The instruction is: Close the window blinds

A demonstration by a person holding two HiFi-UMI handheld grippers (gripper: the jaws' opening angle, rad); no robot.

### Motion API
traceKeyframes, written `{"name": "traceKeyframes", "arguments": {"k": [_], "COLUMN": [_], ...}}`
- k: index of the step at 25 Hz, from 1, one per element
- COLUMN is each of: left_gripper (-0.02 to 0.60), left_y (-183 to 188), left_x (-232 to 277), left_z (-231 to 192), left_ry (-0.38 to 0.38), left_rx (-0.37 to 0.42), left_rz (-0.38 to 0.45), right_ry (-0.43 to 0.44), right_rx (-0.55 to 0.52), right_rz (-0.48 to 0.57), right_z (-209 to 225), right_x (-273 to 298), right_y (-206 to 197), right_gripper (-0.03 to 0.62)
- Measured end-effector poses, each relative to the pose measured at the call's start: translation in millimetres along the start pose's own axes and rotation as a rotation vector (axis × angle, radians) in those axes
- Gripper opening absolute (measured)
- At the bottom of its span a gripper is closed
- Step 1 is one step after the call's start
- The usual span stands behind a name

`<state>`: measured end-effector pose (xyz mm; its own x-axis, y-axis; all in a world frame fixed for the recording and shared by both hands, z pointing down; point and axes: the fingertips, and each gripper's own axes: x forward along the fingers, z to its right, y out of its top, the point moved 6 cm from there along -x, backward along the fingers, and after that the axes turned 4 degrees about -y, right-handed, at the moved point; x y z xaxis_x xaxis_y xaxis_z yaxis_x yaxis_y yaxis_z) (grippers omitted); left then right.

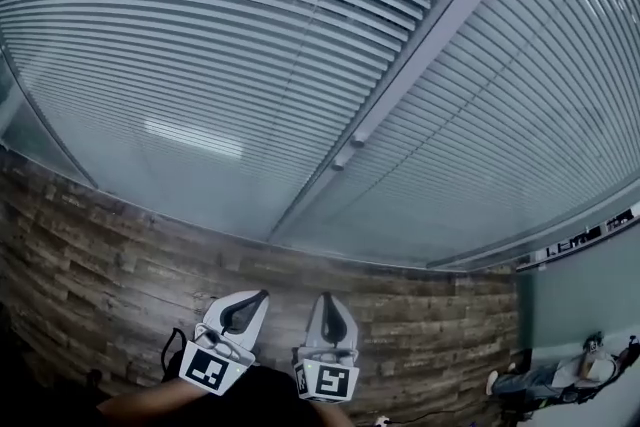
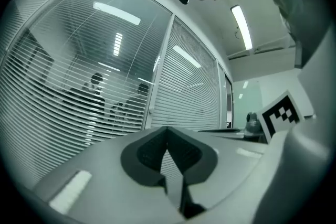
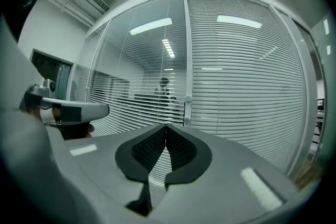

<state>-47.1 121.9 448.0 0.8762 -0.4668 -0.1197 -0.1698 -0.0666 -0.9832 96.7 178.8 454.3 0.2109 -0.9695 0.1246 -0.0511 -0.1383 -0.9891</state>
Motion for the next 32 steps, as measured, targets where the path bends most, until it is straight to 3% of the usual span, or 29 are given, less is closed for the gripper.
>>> {"name": "traceKeyframes", "arguments": {"k": [2,8,15,24,32], "left_gripper": [0.0,0.0,0.0,0.0,0.0], "left_y": [4.4,2.6,12.2,15.4,16.4], "left_x": [3.2,9.1,19.7,48.4,77.0], "left_z": [-5.5,-41.0,-79.5,-72.9,-85.3], "left_ry": [-0.018,-0.059,-0.028,-0.01,0.052], "left_rx": [0.023,-0.002,-0.127,-0.096,-0.05], "left_rz": [0.005,-0.019,-0.029,-0.036,-0.049], "right_ry": [-0.006,-0.036,-0.056,-0.052,-0.031], "right_rx": [0.006,0.004,-0.012,0.066,0.235], "right_rz": [-0.02,-0.065,-0.061,-0.009,0.045], "right_z": [-5.5,-19.0,-25.6,18.1,60.5], "right_x": [9.4,43.4,72.0,110.9,178.1], "right_y": [-3.1,-3.5,5.5,23.1,53.1], "right_gripper": [0.007,0.009,0.021,0.069,0.109]}}
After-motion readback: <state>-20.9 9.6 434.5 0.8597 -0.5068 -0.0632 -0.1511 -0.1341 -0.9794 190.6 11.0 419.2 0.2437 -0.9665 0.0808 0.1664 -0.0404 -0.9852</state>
